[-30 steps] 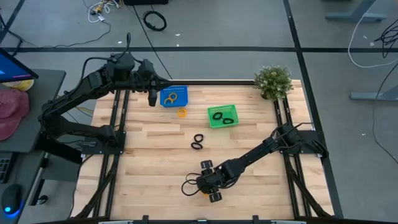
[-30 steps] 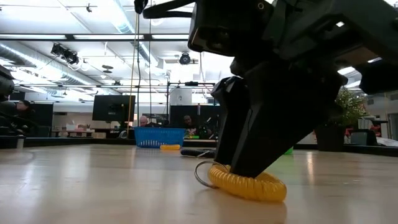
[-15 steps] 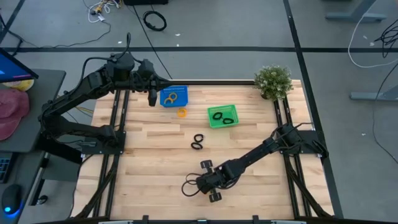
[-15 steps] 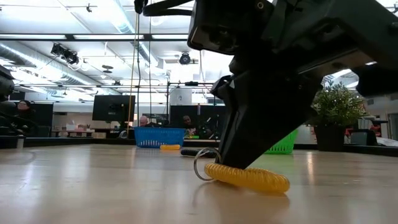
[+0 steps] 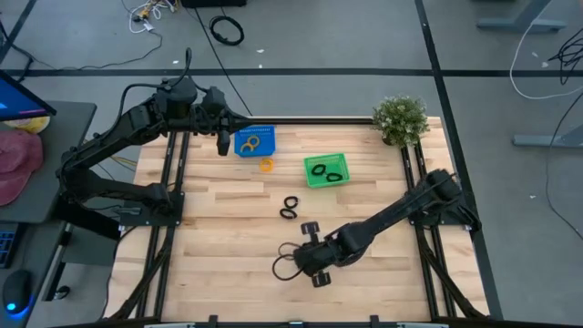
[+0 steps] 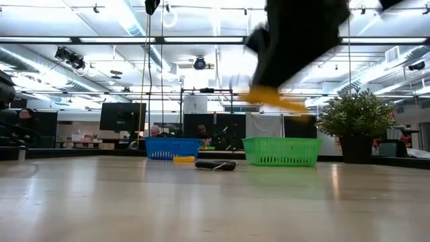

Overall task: Sort spring keychains
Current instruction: Put the yellow spring keychain into the blue bin

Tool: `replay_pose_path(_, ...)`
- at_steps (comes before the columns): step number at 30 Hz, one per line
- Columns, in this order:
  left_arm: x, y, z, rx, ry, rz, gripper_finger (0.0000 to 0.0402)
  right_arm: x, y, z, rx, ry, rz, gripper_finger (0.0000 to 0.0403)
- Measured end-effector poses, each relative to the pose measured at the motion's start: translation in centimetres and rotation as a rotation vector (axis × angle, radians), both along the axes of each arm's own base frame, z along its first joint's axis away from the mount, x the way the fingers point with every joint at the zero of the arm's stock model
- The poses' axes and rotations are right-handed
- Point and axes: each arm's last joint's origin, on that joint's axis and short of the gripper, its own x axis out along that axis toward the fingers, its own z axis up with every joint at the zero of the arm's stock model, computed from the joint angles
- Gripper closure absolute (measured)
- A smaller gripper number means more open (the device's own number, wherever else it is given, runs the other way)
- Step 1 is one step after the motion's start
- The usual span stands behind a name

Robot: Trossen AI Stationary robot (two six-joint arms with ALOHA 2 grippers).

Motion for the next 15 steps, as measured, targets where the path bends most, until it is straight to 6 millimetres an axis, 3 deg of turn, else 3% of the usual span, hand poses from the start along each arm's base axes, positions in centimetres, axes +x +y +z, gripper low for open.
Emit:
replay_pose_path(6,0.0,0.0,0.0,0.0,-0.001,0.0,0.0399,-2.3,-1.5,6.1,-0.003,-0.141,-0.092,0.0397)
replay_pose_path(15,0.0,0.0,0.0,-0.002,-0.003,0.001,0.0399,-6.0,-3.5,15.7,0.238,-0.5,-0.176,0.0397)
